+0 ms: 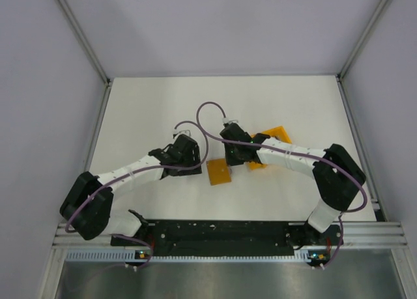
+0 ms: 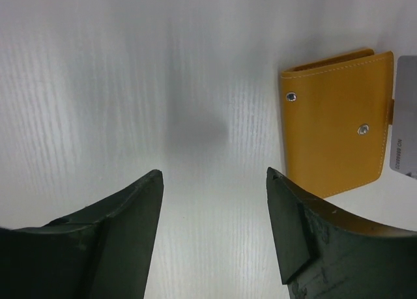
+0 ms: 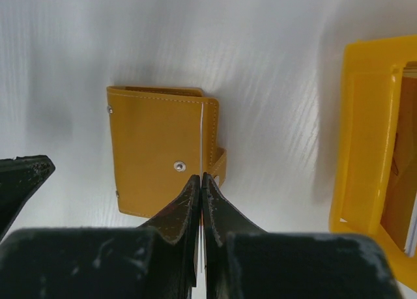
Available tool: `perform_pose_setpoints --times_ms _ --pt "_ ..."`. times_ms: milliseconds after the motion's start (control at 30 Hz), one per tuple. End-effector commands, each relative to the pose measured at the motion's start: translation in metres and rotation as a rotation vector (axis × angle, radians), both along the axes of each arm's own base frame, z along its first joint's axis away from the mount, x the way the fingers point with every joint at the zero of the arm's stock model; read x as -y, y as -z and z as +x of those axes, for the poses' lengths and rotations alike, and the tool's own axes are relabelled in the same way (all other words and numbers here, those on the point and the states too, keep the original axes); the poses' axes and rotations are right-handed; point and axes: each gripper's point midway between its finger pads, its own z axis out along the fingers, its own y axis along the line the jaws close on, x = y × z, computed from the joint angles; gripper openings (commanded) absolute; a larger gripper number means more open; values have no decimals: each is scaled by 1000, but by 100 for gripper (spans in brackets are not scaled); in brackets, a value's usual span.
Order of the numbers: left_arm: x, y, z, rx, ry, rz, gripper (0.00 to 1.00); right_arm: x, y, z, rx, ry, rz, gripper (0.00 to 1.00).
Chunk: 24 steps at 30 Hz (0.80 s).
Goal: Put the credit cards into the card holder
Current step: Open the card holder at the center of the board.
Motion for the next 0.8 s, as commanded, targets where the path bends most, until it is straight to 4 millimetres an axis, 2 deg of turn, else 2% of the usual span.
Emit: perform_pose_setpoints --times_ms 0,133,233,333,500,767 --pt "29 -12 13 17 93 -89 63 12 -8 7 31 17 6 0" --pt "35 -7 12 -5 102 -107 45 19 -2 6 22 20 0 0" --pt "38 -7 12 -10 109 -116 22 22 1 6 11 23 15 0" --pt "42 -4 12 -18 118 -124 9 21 3 4 -1 14 54 0" --pt "55 2 9 -61 157 -166 0 14 3 1 -15 1 116 0" --pt "58 23 11 -124 157 -127 0 12 11 -1 -56 16 194 0"
